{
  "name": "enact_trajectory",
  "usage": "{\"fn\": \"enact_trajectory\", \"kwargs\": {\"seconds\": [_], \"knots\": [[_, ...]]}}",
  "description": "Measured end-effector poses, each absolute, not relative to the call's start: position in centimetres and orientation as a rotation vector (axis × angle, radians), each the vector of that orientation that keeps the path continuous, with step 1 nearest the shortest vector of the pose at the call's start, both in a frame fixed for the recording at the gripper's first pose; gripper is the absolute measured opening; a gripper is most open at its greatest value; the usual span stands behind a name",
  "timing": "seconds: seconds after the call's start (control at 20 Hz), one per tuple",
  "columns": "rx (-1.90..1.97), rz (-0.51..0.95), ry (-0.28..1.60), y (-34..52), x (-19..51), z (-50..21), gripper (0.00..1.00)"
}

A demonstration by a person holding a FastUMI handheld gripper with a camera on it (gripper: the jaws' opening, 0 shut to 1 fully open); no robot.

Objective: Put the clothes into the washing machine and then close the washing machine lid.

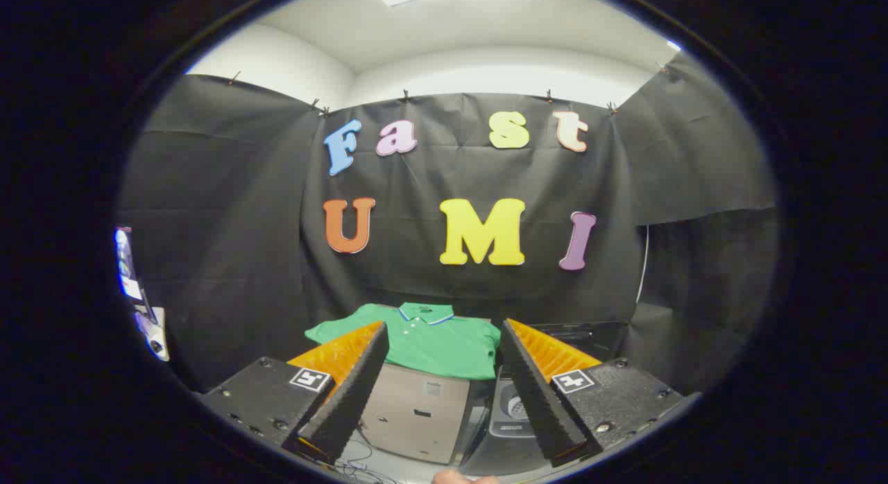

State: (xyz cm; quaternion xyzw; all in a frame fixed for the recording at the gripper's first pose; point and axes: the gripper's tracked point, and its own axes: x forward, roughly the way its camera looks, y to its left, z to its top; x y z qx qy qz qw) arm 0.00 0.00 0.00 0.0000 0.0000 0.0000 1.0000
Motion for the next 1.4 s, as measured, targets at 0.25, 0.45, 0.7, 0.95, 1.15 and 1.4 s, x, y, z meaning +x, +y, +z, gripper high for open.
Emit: {"fn": "enact_trajectory", "kwargs": {"seconds": [0.25, 0.45, 0.7, 0.95, 1.15, 1.4], "knots": [[0.026, -0.013, 0.043, 0.8, 0.9, -0.8, 1.0], [0.009, -0.041, 0.079, 1.8, 2.1, -1.0, 1.0], [0.027, -0.054, 0.15, 4.0, 4.1, -1.2, 1.0], [0.057, -0.08, 0.267, 5.2, 7.1, -1.9, 1.0], [0.06, -0.061, 0.415, 6.4, 10.5, -3.5, 1.0], [0.036, -0.055, 0.635, 6.5, 15.6, -6.5, 1.0]]}}
